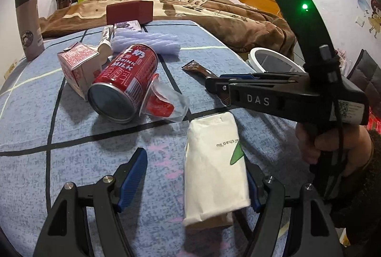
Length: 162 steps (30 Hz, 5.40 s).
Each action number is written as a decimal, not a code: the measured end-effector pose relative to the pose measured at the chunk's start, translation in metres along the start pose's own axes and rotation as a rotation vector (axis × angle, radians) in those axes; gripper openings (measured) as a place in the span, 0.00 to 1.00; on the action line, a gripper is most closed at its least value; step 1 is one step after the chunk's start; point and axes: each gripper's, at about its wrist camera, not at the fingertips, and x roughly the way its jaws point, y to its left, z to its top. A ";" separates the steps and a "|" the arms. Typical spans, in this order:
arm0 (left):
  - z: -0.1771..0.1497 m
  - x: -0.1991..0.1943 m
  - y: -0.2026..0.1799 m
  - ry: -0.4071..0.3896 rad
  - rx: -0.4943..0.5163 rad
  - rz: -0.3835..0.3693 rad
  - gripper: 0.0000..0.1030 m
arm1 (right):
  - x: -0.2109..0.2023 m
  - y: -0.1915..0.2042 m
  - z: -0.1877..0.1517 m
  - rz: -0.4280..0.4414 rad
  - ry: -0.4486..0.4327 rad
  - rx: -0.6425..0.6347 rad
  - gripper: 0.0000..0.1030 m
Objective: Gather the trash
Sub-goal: 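Grasp the brown snack wrapper with the right tool while the left tool grasps the white paper bag, then carry the wrapper and paper bag over the bin and open both tools, then move both tools back to the table toward the cup and milk carton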
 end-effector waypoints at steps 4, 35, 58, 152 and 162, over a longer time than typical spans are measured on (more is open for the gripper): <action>0.000 -0.001 -0.001 -0.008 -0.016 -0.006 0.62 | -0.004 -0.001 -0.004 0.008 -0.009 0.005 0.22; 0.014 -0.019 -0.008 -0.117 -0.089 0.028 0.24 | -0.036 -0.017 -0.021 0.031 -0.096 0.067 0.22; 0.067 -0.024 -0.066 -0.200 0.006 0.011 0.24 | -0.089 -0.077 -0.029 -0.051 -0.220 0.181 0.22; 0.083 -0.025 -0.070 -0.246 -0.058 0.073 0.60 | -0.095 -0.112 -0.041 -0.180 -0.201 0.285 0.45; 0.064 -0.048 -0.007 -0.266 -0.168 0.142 0.61 | -0.087 -0.077 -0.031 -0.131 -0.201 0.221 0.46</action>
